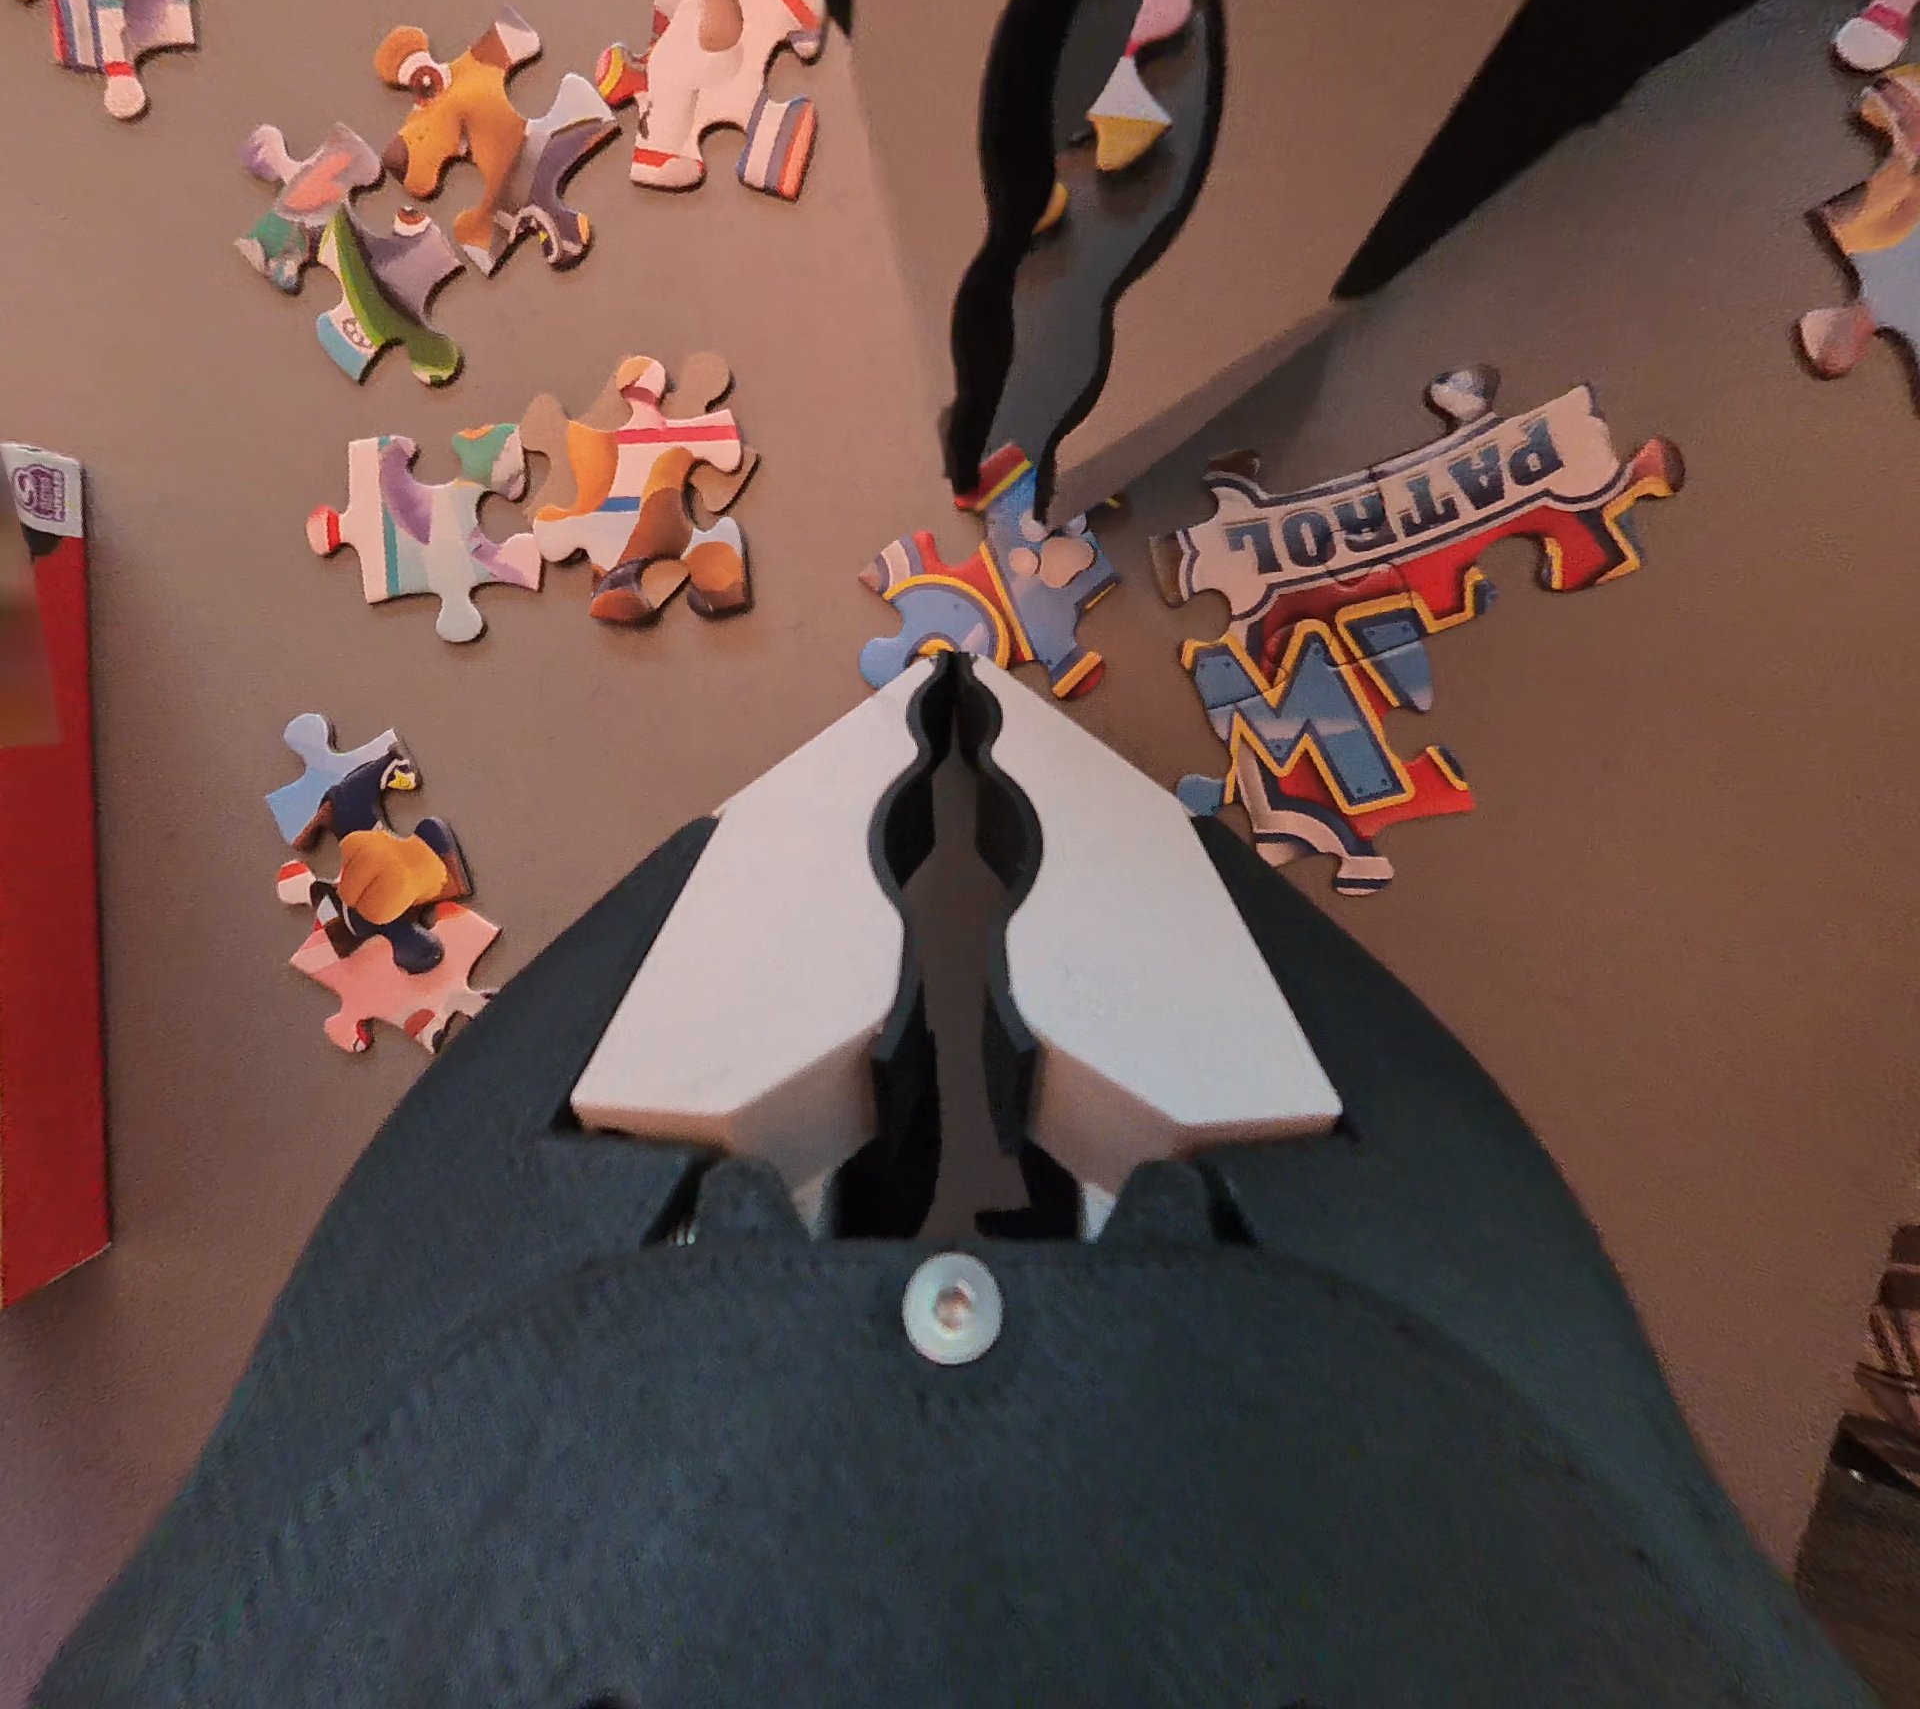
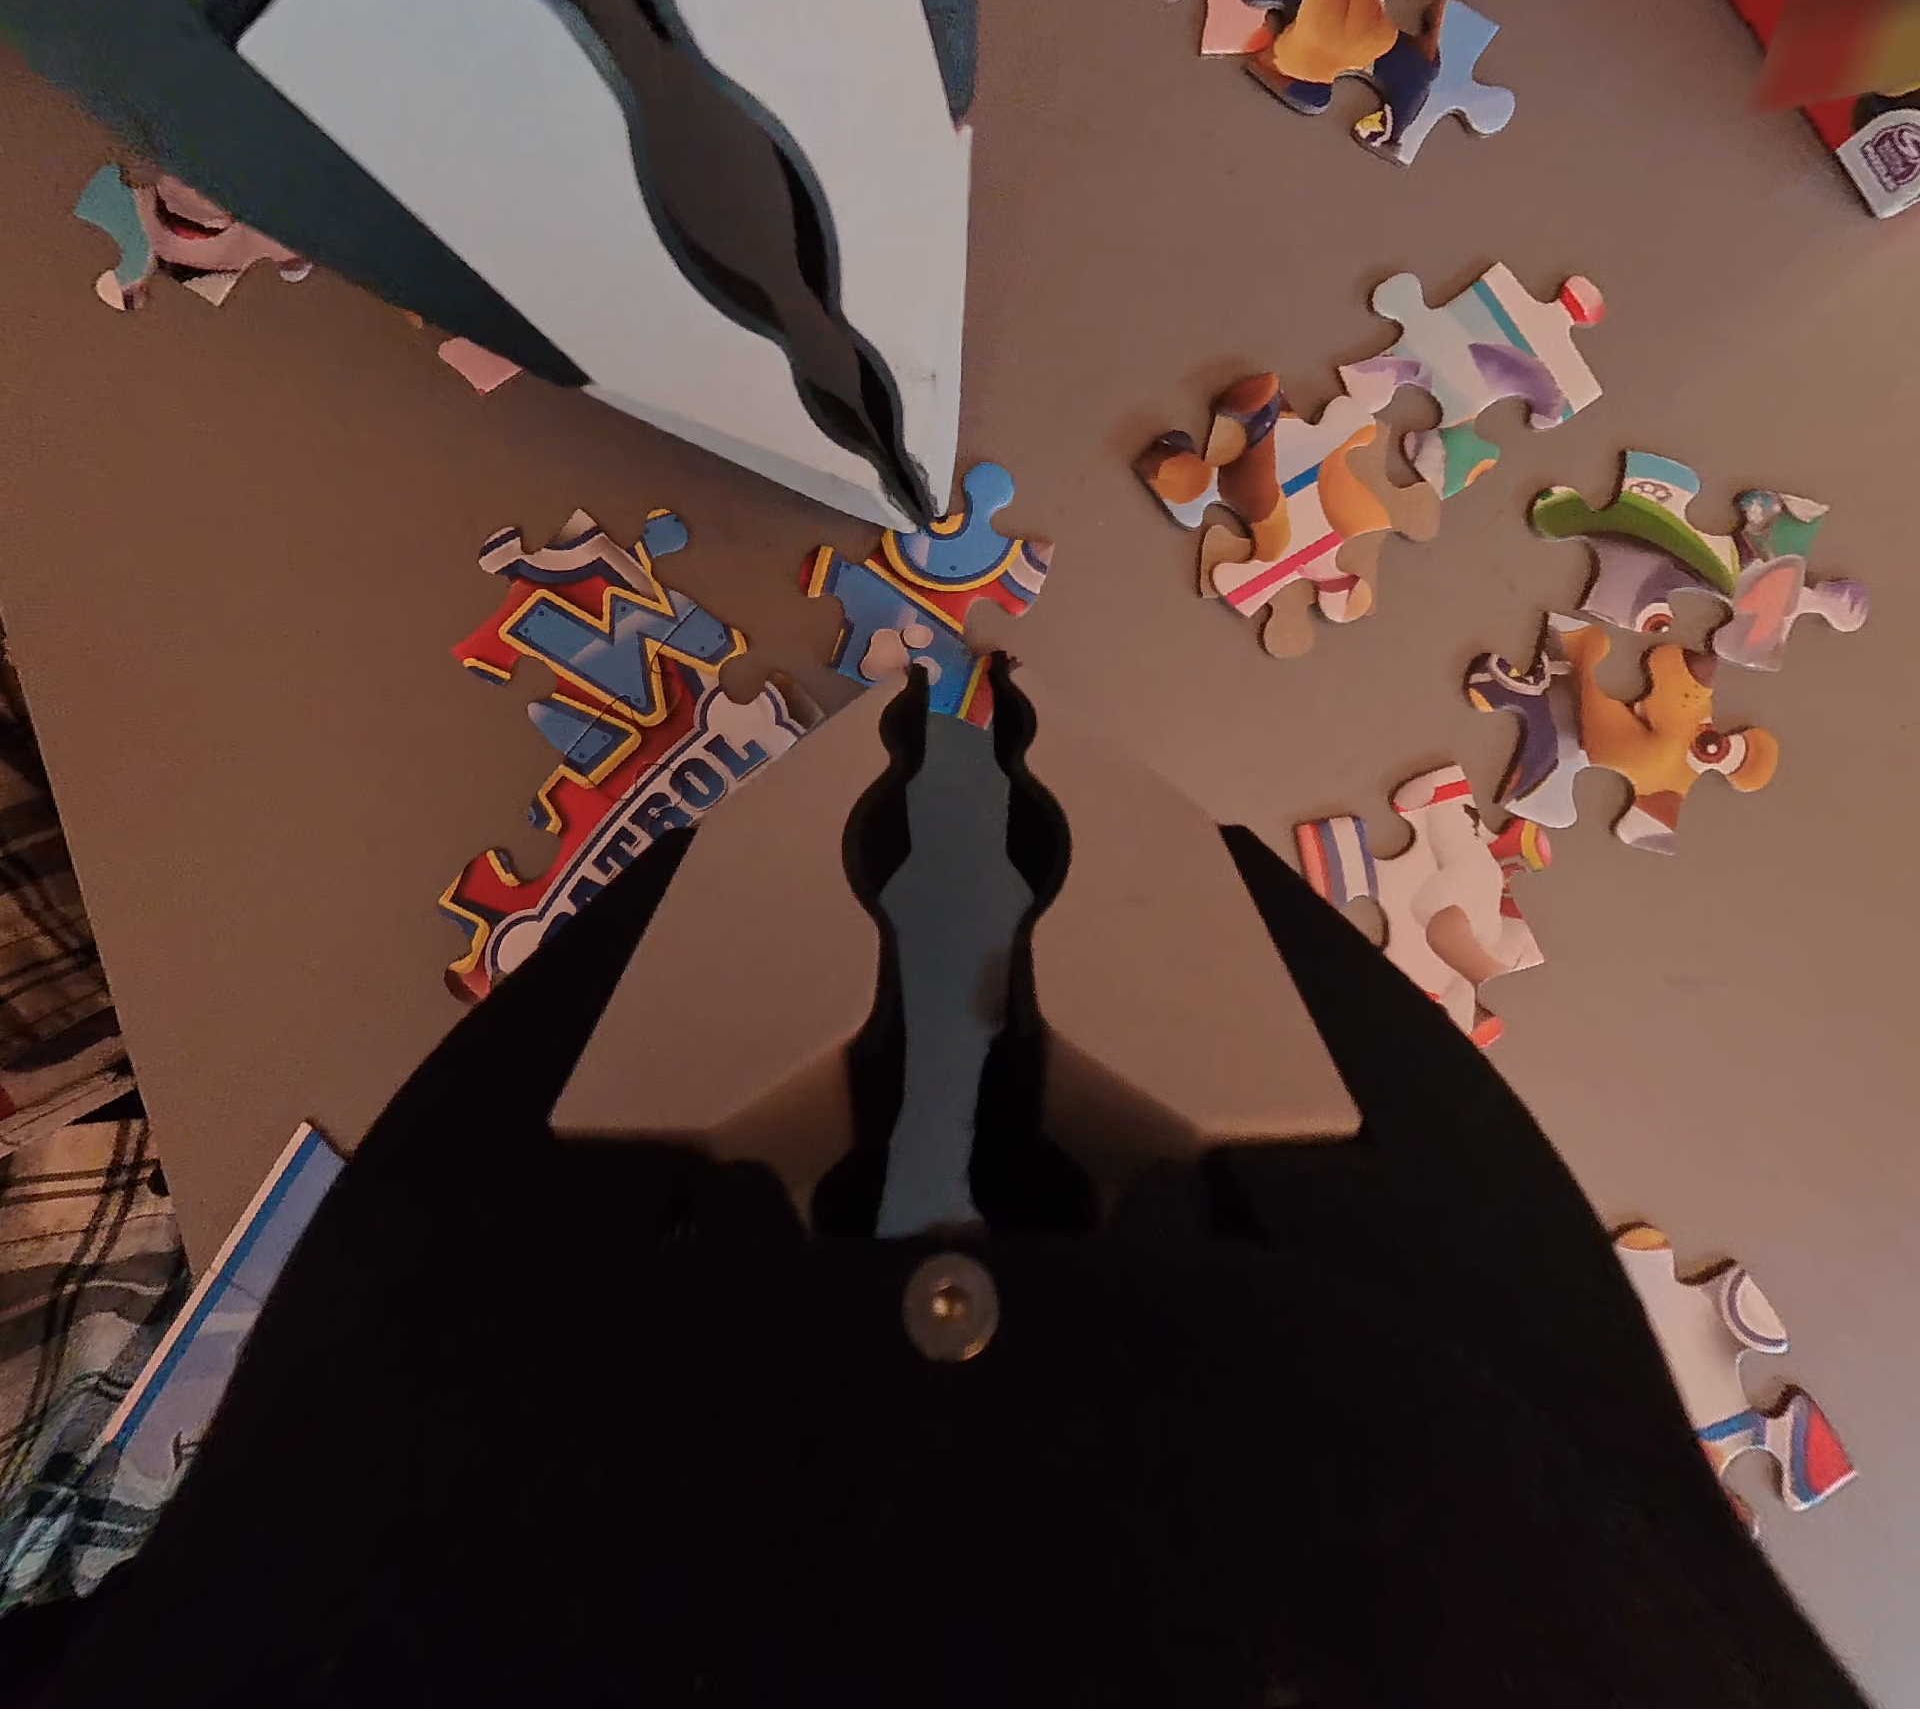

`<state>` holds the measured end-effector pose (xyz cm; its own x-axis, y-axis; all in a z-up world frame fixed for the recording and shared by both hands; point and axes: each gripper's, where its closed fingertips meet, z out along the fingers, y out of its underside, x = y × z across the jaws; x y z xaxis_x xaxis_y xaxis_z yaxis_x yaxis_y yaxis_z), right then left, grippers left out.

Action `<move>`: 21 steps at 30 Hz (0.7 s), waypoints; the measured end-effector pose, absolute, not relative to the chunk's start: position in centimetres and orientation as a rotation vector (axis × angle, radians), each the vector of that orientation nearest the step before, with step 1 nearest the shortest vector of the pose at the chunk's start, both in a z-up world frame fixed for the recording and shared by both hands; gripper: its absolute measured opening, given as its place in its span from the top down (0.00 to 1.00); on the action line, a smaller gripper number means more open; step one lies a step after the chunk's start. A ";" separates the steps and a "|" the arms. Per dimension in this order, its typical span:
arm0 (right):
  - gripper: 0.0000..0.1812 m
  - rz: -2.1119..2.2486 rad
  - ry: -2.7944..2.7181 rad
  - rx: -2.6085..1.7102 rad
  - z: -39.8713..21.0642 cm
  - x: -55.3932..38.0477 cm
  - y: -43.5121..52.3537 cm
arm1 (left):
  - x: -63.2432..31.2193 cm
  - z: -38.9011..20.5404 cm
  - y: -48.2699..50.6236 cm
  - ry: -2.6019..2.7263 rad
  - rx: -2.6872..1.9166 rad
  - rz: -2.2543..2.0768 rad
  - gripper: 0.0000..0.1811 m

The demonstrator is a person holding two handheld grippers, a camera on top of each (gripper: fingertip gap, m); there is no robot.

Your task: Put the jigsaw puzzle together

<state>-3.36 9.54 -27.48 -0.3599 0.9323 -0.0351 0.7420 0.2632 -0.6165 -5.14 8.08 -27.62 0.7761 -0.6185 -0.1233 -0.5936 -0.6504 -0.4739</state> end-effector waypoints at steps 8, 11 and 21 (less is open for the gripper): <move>0.90 0.775 -2.187 -1.540 -25.7 -1.7 10.5 | -9.1 -25.6 6.0 0.805 -2.512 0.039 0.94; 0.88 0.777 -2.166 -1.564 -25.4 -1.0 11.1 | -12.1 -23.6 4.4 0.685 -2.515 0.046 0.89; 0.85 0.792 -2.136 -1.591 -25.4 0.3 11.5 | -18.3 -24.8 -1.6 0.560 -2.679 0.049 0.78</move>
